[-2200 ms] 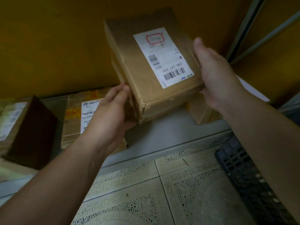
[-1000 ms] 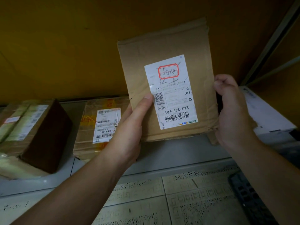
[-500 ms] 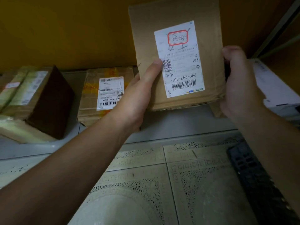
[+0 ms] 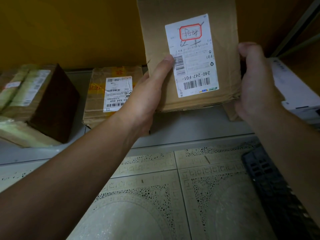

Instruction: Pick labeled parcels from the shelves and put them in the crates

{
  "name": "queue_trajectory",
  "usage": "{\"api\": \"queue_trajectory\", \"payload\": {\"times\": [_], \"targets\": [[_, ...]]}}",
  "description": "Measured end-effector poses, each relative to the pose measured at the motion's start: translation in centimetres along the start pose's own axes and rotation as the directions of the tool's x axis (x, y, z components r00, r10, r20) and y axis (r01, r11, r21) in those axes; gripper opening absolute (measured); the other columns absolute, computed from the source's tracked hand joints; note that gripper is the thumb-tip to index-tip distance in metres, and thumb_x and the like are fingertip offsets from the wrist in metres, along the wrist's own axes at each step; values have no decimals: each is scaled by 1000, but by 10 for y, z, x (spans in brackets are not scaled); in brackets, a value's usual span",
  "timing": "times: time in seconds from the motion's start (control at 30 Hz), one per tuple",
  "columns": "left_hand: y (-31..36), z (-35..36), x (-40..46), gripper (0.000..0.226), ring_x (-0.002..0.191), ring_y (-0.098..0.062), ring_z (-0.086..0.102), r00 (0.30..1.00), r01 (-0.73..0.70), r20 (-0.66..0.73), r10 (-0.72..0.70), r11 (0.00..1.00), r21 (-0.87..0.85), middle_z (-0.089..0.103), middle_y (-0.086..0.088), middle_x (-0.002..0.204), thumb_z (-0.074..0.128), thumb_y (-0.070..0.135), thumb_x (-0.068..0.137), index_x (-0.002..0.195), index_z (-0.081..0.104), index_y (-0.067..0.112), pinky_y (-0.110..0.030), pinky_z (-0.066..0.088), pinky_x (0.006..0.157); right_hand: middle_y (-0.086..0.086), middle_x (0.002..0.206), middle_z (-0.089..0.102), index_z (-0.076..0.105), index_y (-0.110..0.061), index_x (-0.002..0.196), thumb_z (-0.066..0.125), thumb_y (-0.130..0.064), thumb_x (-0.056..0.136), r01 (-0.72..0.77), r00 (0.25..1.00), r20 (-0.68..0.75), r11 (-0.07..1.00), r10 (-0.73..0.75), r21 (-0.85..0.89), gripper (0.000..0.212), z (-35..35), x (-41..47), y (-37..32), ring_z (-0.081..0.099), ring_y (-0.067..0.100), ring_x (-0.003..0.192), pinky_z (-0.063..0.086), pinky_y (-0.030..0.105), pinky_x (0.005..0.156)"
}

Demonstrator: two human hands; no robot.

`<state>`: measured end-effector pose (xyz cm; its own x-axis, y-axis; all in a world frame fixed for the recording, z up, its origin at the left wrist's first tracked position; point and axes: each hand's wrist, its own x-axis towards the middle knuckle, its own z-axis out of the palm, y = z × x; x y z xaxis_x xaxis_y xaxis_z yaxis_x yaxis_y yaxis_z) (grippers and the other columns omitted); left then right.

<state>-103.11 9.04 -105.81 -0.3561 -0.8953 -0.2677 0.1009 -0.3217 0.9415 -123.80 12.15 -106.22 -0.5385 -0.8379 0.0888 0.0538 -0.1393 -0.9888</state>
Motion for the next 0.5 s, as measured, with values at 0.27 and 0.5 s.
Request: {"api": "queue_trajectory", "payload": {"times": [0.27,0.5], "targets": [[5,0,-5,43,108,-9,78,1000,-11,7,10,1000,27,83,11,112,59,54,104,132,72,24,-39,51,113,16,126,74,73,-14,117,65,-45,82,14,999,-31,999,-13,31,47,4,-4,-5,70,34,120,49,70,106],[9,-1,-10,41,104,-7,78,1000,-17,0,17,999,47,83,12,109,59,54,103,128,73,24,-35,54,106,16,127,74,69,-10,127,62,-44,86,-1,1000,2,999,1,34,53,5,-7,-9,70,33,120,48,69,107]]}}
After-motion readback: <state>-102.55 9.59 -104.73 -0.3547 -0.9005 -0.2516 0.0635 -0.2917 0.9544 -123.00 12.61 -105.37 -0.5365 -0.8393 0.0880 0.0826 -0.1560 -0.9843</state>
